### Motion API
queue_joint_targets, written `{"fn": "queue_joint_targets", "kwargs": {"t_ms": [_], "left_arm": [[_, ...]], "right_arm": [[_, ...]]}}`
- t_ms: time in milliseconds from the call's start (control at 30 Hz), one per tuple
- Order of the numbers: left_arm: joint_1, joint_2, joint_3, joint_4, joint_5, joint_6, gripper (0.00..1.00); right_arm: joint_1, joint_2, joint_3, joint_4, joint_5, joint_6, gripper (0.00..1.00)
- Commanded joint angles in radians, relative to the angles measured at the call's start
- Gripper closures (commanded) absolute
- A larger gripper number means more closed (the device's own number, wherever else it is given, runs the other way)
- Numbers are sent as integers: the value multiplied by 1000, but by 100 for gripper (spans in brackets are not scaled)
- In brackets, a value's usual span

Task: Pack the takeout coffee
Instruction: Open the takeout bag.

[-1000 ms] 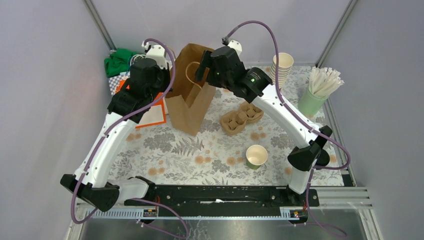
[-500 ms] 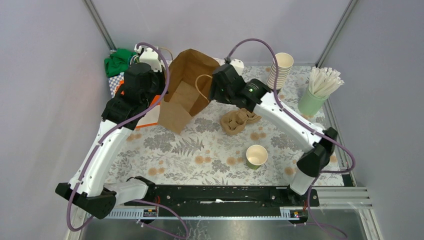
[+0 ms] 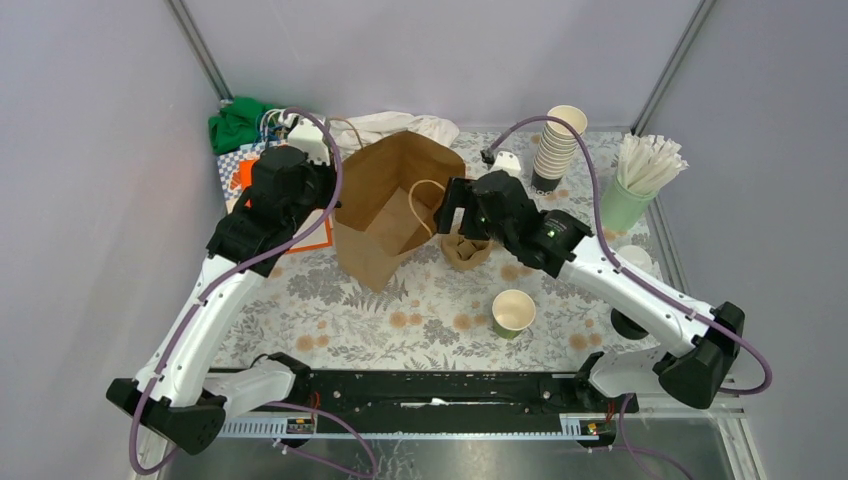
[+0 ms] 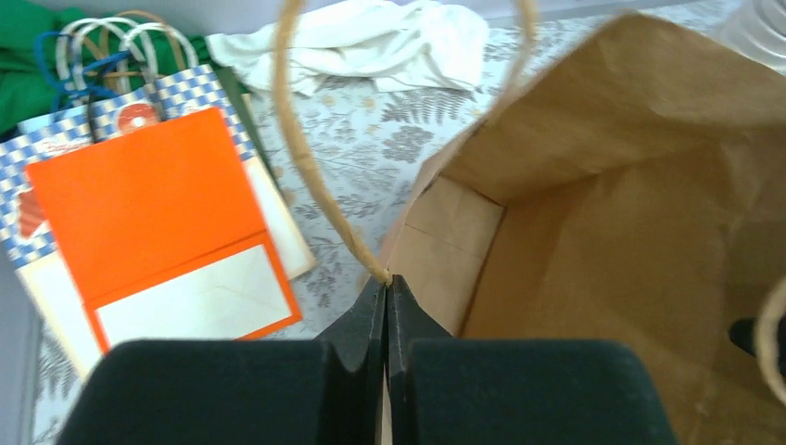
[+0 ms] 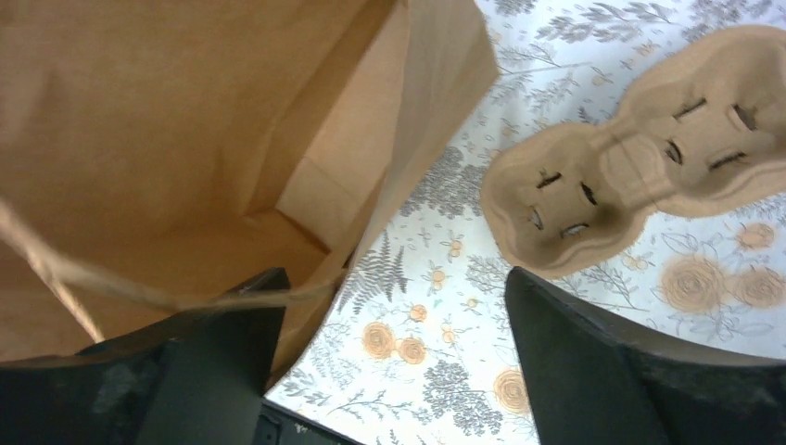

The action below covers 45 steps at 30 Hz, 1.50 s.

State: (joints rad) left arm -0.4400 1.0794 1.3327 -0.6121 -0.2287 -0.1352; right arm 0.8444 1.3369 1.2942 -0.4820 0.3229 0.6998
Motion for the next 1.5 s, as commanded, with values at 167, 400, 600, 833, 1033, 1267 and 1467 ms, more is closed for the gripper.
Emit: {"fn": "queue_joint_targets", "kwargs": {"t_ms": [167,400,600,833,1033,1267,1467], "left_arm": [[1,20,96,42,169,11,100],[2,26,112,19,127,17,100],[1,20,132,11,124,7,100],[1,25,140,-10,96,-65,100],[2,28,133,-17,51,-157,100],[0,20,130,6,68,-180,100],[0,2,119,25,80,-186,100]], "right_arm": [[7,-116,107,83,-161,-242,0],[7,-201,154,57,-255,-327,0],[7,-51,421,-12,-340,-291,40],[99,256,755,-127,-167,-103,100],[189,426,886,-199,91,96,100],[214,612,1050,-299,153,210,100],[214,723,1124,-400,266,208,100]]}}
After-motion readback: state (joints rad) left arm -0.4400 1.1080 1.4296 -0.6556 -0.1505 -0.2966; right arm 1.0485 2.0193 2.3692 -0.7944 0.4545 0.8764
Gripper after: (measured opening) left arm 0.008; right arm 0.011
